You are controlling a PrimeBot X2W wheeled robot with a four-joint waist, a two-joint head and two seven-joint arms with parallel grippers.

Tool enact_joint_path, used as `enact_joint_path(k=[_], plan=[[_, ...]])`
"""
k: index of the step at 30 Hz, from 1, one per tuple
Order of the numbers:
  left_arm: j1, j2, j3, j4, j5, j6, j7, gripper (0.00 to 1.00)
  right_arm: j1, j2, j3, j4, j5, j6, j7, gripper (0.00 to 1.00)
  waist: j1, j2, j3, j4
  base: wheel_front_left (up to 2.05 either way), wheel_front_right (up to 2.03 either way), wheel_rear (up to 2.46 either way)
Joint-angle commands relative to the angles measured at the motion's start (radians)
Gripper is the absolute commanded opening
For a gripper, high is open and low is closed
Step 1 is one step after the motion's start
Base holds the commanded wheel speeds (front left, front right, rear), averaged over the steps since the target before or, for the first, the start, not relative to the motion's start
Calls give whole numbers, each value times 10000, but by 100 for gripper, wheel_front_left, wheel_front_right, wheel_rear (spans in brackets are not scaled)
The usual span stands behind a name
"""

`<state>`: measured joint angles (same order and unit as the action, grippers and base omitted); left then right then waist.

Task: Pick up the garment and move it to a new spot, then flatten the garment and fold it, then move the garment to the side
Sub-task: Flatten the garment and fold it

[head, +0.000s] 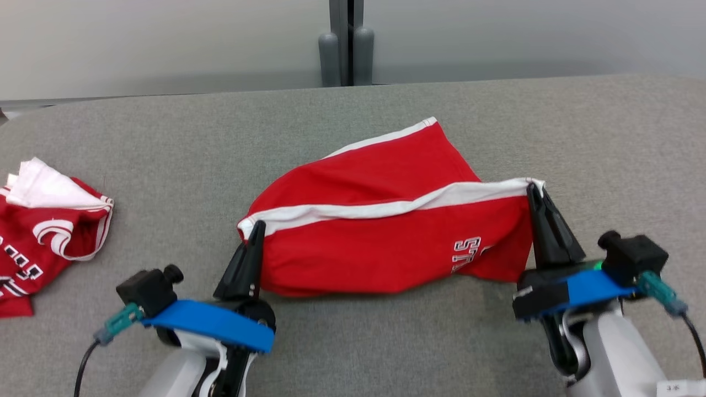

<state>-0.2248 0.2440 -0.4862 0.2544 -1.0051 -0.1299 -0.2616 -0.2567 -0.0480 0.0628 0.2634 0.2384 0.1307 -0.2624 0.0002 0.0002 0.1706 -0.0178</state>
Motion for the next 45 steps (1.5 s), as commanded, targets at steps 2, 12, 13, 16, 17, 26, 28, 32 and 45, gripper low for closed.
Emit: enact_joint_path(k=[2, 12, 13, 16, 17, 26, 28, 32, 45], plan=[[-608, 103, -91, -47, -173, -16, -48, 0, -926, -43, -61, 560, -197, 1, -37, 0, -2, -2, 775, 472, 0, 0, 0], [-2164, -6, 25, 150, -908, -14, -49, 0, -4300, -43, -404, 2821, -1171, 1, 97, 0, -2, -2, 2346, 1071, 0, 0, 0], [-2338, -33, -16, 173, -955, -16, -49, 0, -4587, -42, -504, 3029, -1262, 1, 96, 0, -2, -2, 2459, 1146, 0, 0, 0], [-2756, -102, -165, 358, -907, -16, -47, 0, -5320, -43, -760, 3605, -1697, 1, 166, 0, -2, -2, 2776, 1355, 0, 0, 0], [-2867, -143, -244, 412, -944, -16, -47, 0, -5537, -43, -820, 3780, -1852, 1, 195, 0, -2, -2, 2862, 1399, 0, 0, 0], [-3833, -154, -896, 846, -1014, -16, -49, 0, -6890, -43, -1676, 5018, -3203, 1, 371, 0, -2, -2, 3446, 1603, 0, 0, 0], [-3980, -157, -968, 878, -966, -16, -49, 0, -7083, -43, -1872, 5199, -3438, 1, 322, 0, -2, -2, 3508, 1614, 0, 0, 0], [-4084, -125, -1303, 977, -1024, -16, -47, 0, -7305, -46, -2246, 5591, -3852, 1, 345, 0, -2, -2, 3567, 1608, 0, 0, 0], [-3569, -218, -697, 1697, -514, -15, -40, 100, -7108, -42, -2742, 6595, -3956, 1, 74, 100, -2, -2, 3124, 1500, 0, 0, 0]])
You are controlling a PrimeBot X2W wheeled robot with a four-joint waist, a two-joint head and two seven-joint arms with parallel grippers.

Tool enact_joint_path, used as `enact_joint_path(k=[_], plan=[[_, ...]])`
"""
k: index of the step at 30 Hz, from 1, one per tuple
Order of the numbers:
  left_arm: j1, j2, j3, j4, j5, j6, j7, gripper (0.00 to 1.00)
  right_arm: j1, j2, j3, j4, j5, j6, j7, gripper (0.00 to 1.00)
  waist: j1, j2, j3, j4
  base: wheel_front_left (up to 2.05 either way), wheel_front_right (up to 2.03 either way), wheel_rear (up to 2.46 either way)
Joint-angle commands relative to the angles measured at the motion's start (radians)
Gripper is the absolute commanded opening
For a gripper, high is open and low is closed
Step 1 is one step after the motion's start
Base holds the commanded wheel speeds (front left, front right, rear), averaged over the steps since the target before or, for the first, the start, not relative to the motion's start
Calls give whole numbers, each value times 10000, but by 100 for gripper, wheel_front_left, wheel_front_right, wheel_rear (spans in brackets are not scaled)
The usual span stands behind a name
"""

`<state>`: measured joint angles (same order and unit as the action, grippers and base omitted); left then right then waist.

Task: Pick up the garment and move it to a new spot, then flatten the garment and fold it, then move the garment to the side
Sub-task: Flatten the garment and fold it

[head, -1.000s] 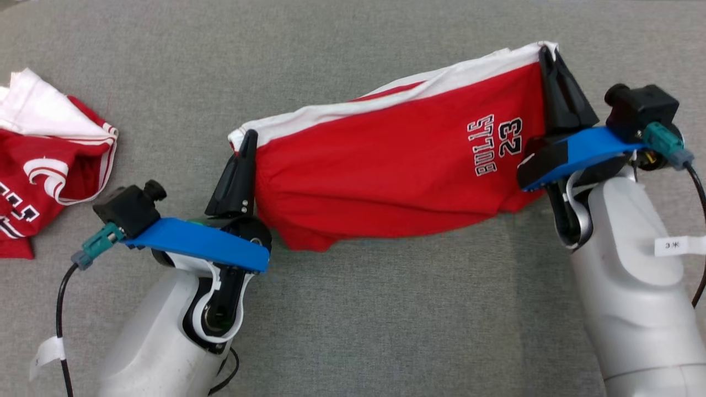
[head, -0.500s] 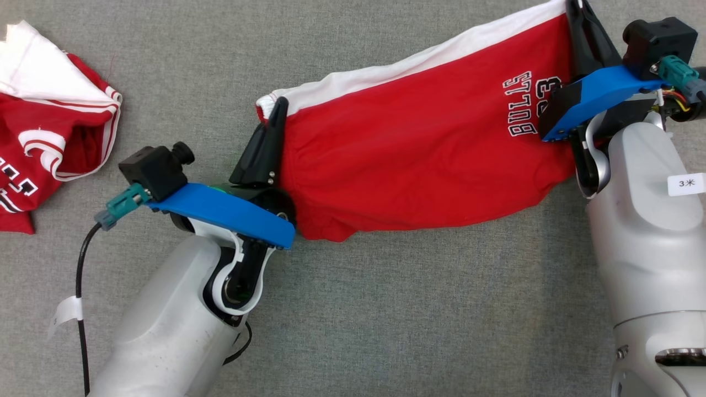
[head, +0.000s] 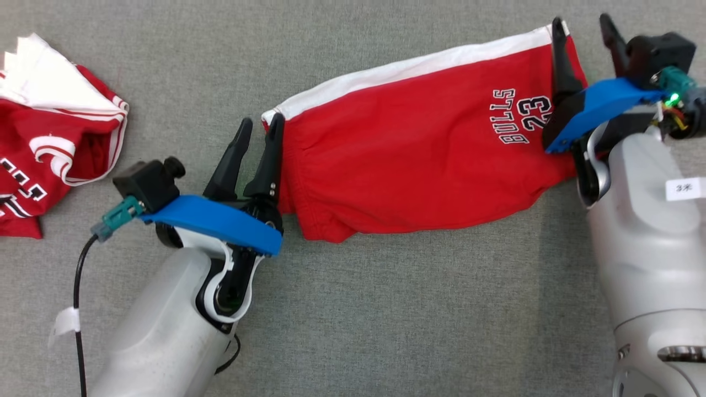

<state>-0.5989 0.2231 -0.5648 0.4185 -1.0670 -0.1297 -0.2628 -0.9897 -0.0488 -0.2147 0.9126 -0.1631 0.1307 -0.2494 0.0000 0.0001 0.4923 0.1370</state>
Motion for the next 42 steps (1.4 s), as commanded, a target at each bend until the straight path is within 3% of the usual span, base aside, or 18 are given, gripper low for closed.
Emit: enact_joint_path(k=[1, 9, 14, 16, 17, 18, 19, 20, 33, 42], plan=[[264, -43, 210, 99, 175, -17, -28, 100, 331, -42, 43, 211, 1, 1, -55, 100, 0, -1, -176, -63, 0, 0, 0], [872, -244, 695, 264, 773, -17, -28, 100, 1287, -34, -675, 724, -952, 1, 1222, 100, 0, -1, -694, -101, 0, 0, 0], [1041, -316, 813, 332, 905, -18, -28, 100, 1586, -23, -545, 1510, -612, 1, 2095, 100, 0, -1, -870, -71, 0, 0, 0], [1091, -338, 859, 354, 1002, -17, -28, 100, 1620, 15, -316, 1970, -182, 2, 2368, 96, 0, -1, -944, -56, 0, 0, 0], [1130, -350, 870, 372, 1049, -17, -28, 100, 1596, 44, -145, 2176, 42, 13, 2415, 66, 0, -1, -978, -48, 0, 0, 0], [1164, -374, 877, 390, 1086, -17, -28, 100, 1569, 78, 114, 2399, 250, 18, 2476, 46, 0, -1, -1010, -38, 0, 0, 0], [1190, -376, 904, 400, 1124, -17, -28, 100, 1565, 101, 330, 2583, 485, 27, 2498, 35, 0, -1, -1039, -33, 0, 0, 0], [1214, -373, 936, 413, 1161, -17, -28, 100, 1562, 116, 521, 2750, 684, 27, 2516, 0, 0, -1, -1078, -27, 0, 0, 0], [2051, -583, 1576, 860, 1586, -17, -28, 100, 2239, -37, 800, 2407, 2234, -1, 409, 0, 0, -1, -2215, -452, 0, 0, 0], [2803, -813, 2006, 942, 1949, -17, -28, 100, 3278, -23, 1558, 562, 3421, 1, -69, 0, 0, -1, -2716, -810, 0, 0, 0]])
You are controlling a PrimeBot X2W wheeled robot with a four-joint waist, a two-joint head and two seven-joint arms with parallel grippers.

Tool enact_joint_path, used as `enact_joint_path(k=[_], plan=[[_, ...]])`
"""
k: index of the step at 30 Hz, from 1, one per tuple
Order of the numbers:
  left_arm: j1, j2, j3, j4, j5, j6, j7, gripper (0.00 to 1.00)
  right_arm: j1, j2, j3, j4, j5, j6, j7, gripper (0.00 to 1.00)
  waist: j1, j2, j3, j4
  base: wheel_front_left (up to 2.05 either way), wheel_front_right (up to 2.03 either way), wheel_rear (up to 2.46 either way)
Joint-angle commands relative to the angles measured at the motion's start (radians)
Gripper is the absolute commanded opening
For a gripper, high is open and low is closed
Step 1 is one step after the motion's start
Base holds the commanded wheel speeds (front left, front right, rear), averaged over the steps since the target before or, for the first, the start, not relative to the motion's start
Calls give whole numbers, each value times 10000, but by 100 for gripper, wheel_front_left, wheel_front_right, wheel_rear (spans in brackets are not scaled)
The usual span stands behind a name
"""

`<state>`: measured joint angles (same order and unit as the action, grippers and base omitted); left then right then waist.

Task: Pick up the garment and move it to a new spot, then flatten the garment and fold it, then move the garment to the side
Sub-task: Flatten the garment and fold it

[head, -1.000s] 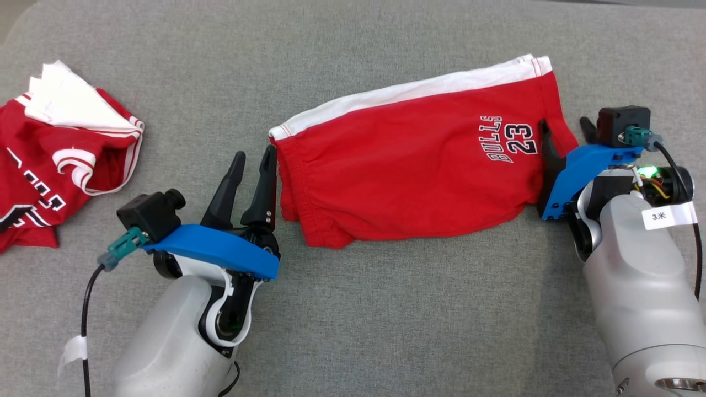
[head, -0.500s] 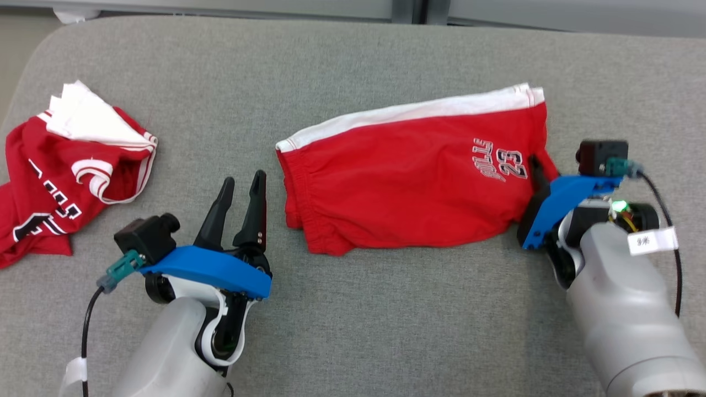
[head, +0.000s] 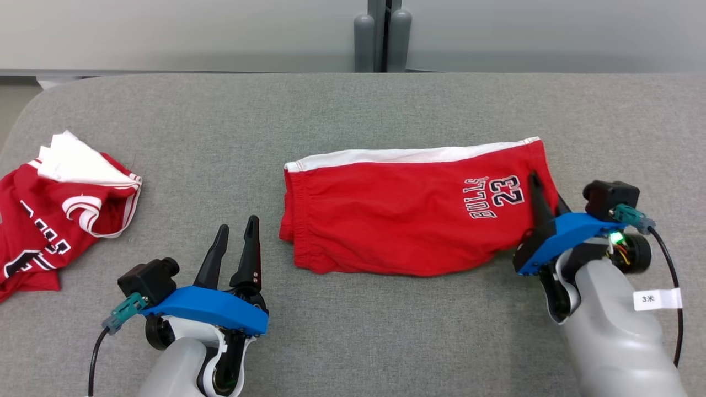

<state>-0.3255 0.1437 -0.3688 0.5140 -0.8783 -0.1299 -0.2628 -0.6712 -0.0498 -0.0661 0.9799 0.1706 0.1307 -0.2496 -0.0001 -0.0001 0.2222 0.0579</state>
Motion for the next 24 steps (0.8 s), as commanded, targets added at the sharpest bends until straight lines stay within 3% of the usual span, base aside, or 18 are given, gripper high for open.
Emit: enact_joint_path(k=[1, 9, 13, 24], plan=[[106, -33, 64, -13, 76, -15, -28, 100, 150, -13, 323, -407, 186, 1, -61, 0, 1, 1, -4, -14, 0, 0, 0], [126, -148, -101, 62, 42, -15, -28, 100, 436, -24, 2832, -3061, 1588, 1, 712, 0, 1, 1, 18, 353, 0, 0, 0], [132, -239, 34, 140, 53, -15, -28, 100, 688, -23, 3883, -3774, 2319, 1, 1131, 0, 1, 1, -24, 691, 0, 0, 0], [-177, -503, -313, 305, 383, -15, -28, 100, 493, -32, 6064, -2782, 4476, 1, 529, 0, 1, 1, 60, 1749, 0, 0, 0]])
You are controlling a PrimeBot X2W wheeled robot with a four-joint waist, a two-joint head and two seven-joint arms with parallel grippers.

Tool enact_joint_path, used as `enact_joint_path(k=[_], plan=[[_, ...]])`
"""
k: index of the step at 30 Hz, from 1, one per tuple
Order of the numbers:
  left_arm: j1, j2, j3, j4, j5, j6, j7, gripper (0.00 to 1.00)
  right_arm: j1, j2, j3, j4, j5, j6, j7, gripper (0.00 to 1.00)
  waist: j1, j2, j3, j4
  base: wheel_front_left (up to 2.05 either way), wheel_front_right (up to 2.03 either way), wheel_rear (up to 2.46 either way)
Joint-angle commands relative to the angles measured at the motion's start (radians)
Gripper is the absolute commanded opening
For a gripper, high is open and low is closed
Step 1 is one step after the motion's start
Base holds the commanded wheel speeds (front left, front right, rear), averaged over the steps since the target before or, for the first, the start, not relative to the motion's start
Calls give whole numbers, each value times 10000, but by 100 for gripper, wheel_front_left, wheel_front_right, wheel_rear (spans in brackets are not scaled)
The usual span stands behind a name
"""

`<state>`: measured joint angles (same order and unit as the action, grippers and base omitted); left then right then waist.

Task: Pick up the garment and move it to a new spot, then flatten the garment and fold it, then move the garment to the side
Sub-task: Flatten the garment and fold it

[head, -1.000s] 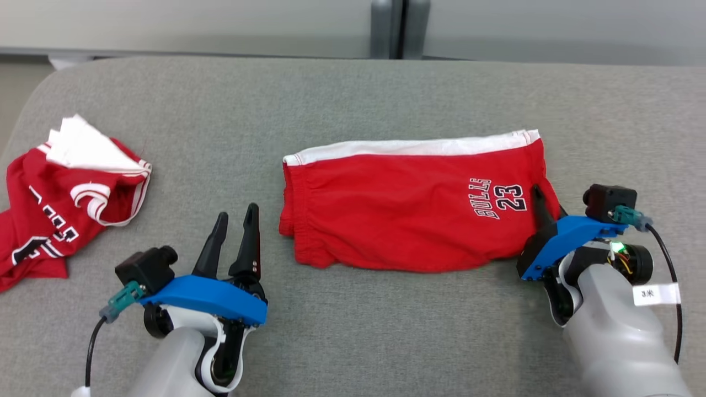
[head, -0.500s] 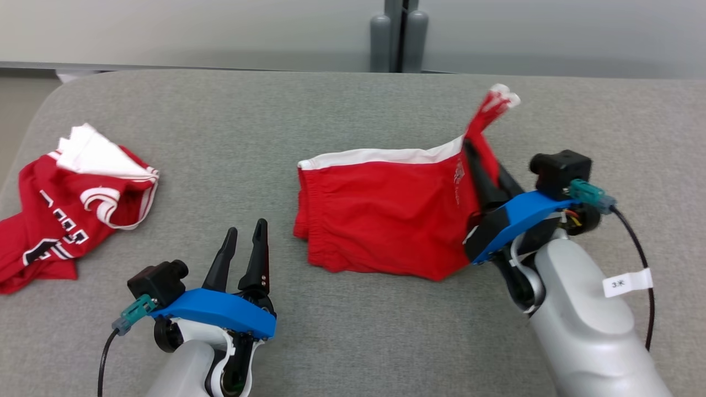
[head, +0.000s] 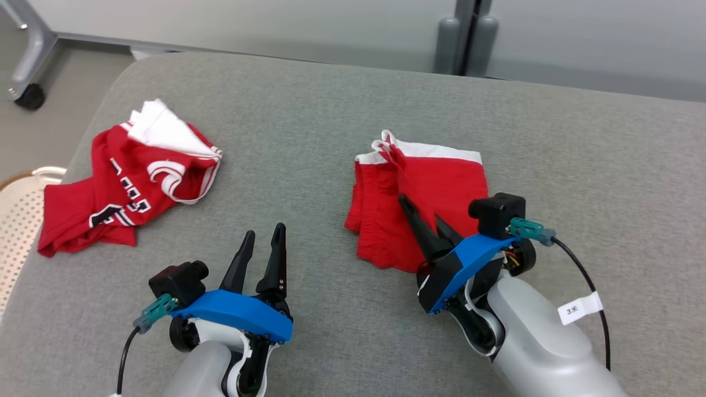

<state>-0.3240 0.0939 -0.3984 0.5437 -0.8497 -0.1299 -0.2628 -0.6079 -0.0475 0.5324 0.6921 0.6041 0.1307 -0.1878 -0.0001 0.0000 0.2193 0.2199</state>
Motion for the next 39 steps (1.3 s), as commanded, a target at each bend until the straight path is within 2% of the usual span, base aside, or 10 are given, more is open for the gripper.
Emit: enact_joint_path(k=[1, 2, 3, 5, 7, 10, 18, 23, 28, 39], plan=[[-212, -14, -79, 36, 114, -15, -27, 100, -270, -52, 291, 249, 311, 1, -148, 0, 1, 0, 106, 215, 0, 0, 0], [-218, -8, -93, 72, 157, -17, -28, 100, -384, -39, 547, 346, 459, 2, -205, 0, 1, 0, 110, 279, 0, 0, 0], [-256, 22, -128, 103, 244, -15, -28, 100, -464, -32, 789, 406, 670, 2, -270, 20, 1, 0, 119, 342, 0, 0, 0], [-294, 35, -114, 144, 354, -15, -28, 100, -556, -44, 1294, 266, 1326, 2, -409, 100, 1, 0, 98, 384, 0, 0, 0], [-266, 131, 107, 201, 640, -15, -28, 100, -720, -63, 1863, 87, 2011, 1, -645, 100, 1, 0, 8, 273, 0, 0, 0], [-76, 173, 536, 197, 1086, -15, -28, 100, -869, -66, 1500, 228, 1944, 1, -772, 100, 1, 0, -139, -14, 0, 0, 0], [424, 105, 2263, -279, 3203, -15, -28, 100, 757, -41, -3077, -968, -1578, 3, -780, 100, 1, 0, -402, -1027, 0, 0, 0], [755, -47, 3214, -648, 4524, 18, -28, 100, 2118, -38, -4852, -1937, -3315, 3, -779, 100, 1, 0, -551, -1547, 0, 0, 0], [1013, -225, 3683, -923, 5145, 7, -28, 100, 2873, -38, -5485, -2305, -4335, 3, -780, 100, 1, 0, -716, -1838, 0, 0, 0], [1816, -413, 4139, -744, 6149, -5, -28, 100, 3956, -43, -5627, -2042, -4410, 3, -781, 100, 1, 0, -1503, -2238, 0, 0, 0]])
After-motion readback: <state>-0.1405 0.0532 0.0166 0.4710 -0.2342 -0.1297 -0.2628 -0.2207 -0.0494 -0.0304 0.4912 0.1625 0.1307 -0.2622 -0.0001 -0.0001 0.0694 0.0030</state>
